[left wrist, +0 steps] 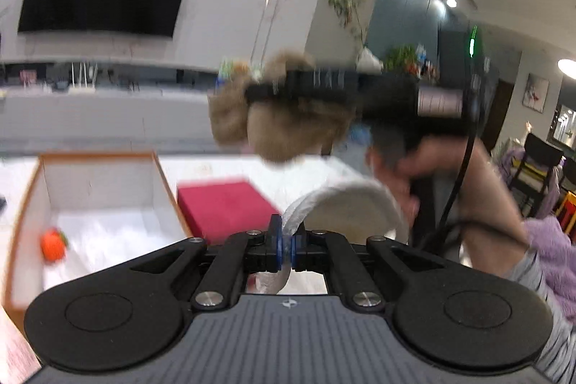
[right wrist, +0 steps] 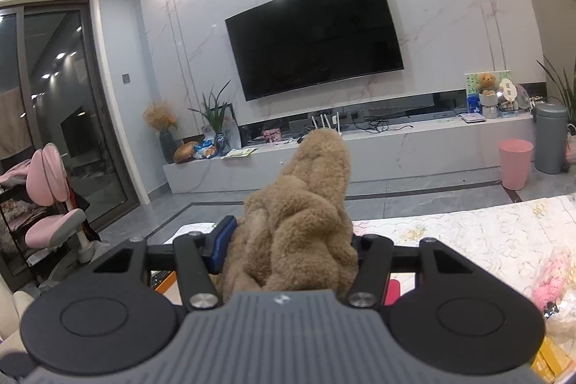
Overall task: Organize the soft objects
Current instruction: 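Carry the cream cloth into the box and open the left tool while the right tool holds the plush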
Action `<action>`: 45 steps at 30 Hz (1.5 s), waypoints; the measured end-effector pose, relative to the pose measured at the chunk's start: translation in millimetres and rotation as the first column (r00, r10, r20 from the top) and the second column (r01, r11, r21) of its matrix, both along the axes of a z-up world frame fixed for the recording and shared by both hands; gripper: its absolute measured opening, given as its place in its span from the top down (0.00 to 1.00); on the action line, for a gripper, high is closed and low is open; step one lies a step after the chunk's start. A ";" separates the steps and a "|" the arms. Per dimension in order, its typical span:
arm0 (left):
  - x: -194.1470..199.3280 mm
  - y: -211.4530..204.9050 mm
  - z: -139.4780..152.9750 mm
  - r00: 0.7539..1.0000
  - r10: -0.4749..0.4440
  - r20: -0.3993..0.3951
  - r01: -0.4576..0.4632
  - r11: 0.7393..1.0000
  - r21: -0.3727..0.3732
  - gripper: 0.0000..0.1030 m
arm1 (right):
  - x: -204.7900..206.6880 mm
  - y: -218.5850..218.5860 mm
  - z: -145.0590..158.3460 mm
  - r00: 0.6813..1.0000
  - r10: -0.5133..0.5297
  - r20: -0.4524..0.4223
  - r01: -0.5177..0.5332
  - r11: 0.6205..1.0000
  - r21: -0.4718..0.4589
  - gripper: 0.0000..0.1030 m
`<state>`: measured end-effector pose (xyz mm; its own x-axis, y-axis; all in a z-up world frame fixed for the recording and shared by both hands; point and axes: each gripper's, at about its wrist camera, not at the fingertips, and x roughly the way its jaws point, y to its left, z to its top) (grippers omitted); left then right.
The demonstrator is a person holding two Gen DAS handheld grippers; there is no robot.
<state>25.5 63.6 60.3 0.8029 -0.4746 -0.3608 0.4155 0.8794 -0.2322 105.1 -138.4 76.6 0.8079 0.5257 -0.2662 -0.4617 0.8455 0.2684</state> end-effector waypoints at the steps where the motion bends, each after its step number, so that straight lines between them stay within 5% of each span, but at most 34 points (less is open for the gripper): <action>1: 1.5 2.8 7.4 1.000 0.019 0.011 -0.019 1.000 -0.008 0.96 | -0.9 -1.3 0.4 1.000 -0.013 0.004 0.013 1.000 0.012 0.46; 5: 14.2 24.0 33.5 0.991 0.122 0.048 -0.119 0.990 -0.072 0.96 | -7.5 -6.9 3.8 0.997 -0.072 0.026 0.070 0.996 0.049 0.46; 12: 46.6 42.8 58.9 0.959 0.255 0.121 -0.249 0.966 -0.065 0.96 | -9.4 -6.8 5.5 0.997 -0.071 0.037 0.069 0.997 0.039 0.46; 17: 80.1 41.3 49.5 0.924 0.361 0.124 -0.367 0.930 0.024 0.96 | -2.2 2.5 1.9 0.998 -0.057 0.022 0.058 0.998 -0.004 0.46; 26: 139.0 63.8 17.1 0.897 0.438 0.059 -0.440 0.898 0.014 0.96 | 10.3 20.8 -14.8 0.998 -0.056 -0.017 0.055 0.997 -0.063 0.46; 32: 150.9 85.3 -13.7 0.849 0.529 0.003 -0.528 0.846 0.081 0.96 | 24.0 26.9 -32.7 0.993 0.016 -0.116 -0.017 1.000 -0.006 0.46; 39: 172.2 74.5 -42.8 0.803 0.596 -0.022 -0.554 0.760 0.340 0.96 | 27.1 42.7 -46.9 0.986 0.055 -0.155 -0.060 0.998 -0.028 0.46; 42: 175.8 74.5 -50.7 0.796 0.601 -0.072 -0.536 0.754 0.380 0.95 | 27.3 47.1 -48.1 0.986 0.067 -0.154 -0.073 0.997 -0.034 0.46; 45: 171.9 81.5 -48.4 0.800 0.593 -0.088 -0.535 0.772 0.343 0.90 | 27.7 50.2 -48.5 0.985 0.071 -0.155 -0.079 0.996 -0.044 0.46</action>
<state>197.4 145.1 11.9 0.7985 0.1915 -0.5707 -0.2006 0.9785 0.0476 132.8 -88.3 28.1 0.7144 0.5664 -0.4109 -0.4810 0.8240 0.2995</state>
